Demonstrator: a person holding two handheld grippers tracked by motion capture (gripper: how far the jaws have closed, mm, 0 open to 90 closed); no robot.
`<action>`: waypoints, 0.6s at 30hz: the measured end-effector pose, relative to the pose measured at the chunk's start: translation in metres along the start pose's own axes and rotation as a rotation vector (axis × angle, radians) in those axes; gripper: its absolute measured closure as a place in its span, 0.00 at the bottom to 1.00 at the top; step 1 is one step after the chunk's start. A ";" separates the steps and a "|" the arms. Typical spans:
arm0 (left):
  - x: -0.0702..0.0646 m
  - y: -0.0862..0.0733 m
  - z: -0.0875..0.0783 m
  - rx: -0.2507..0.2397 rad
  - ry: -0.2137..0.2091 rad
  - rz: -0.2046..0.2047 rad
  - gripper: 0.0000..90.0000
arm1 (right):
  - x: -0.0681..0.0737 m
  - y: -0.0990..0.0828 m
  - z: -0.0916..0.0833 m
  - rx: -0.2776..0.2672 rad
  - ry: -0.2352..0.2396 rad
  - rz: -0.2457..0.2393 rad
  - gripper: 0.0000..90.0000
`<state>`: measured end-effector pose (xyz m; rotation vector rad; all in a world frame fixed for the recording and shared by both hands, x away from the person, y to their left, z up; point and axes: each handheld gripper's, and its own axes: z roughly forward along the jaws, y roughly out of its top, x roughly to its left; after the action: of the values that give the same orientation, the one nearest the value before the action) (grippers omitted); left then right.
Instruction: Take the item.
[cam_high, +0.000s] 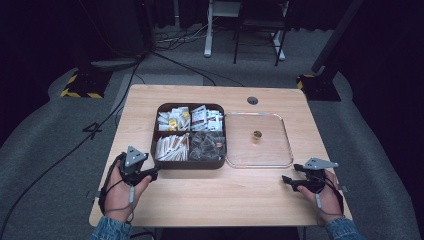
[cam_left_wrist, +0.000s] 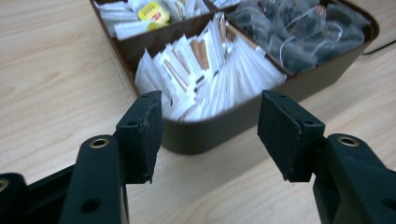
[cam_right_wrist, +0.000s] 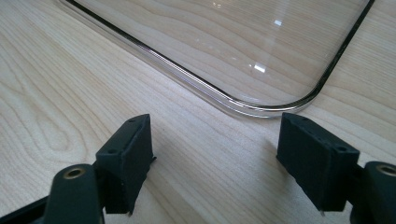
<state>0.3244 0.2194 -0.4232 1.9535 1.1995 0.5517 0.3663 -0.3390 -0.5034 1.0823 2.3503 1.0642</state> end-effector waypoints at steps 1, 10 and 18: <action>0.000 0.008 0.001 0.003 0.000 0.000 0.46 | 0.000 0.000 0.000 0.000 0.000 0.001 0.29; -0.006 0.042 0.011 0.001 -0.041 0.017 0.44 | 0.000 0.000 0.000 0.000 0.000 0.000 0.29; -0.010 0.072 0.024 -0.042 -0.046 0.025 0.44 | 0.000 0.000 0.000 0.001 -0.002 -0.002 0.30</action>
<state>0.3762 0.1821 -0.3804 1.9382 1.1280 0.5382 0.3662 -0.3389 -0.5034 1.0811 2.3503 1.0612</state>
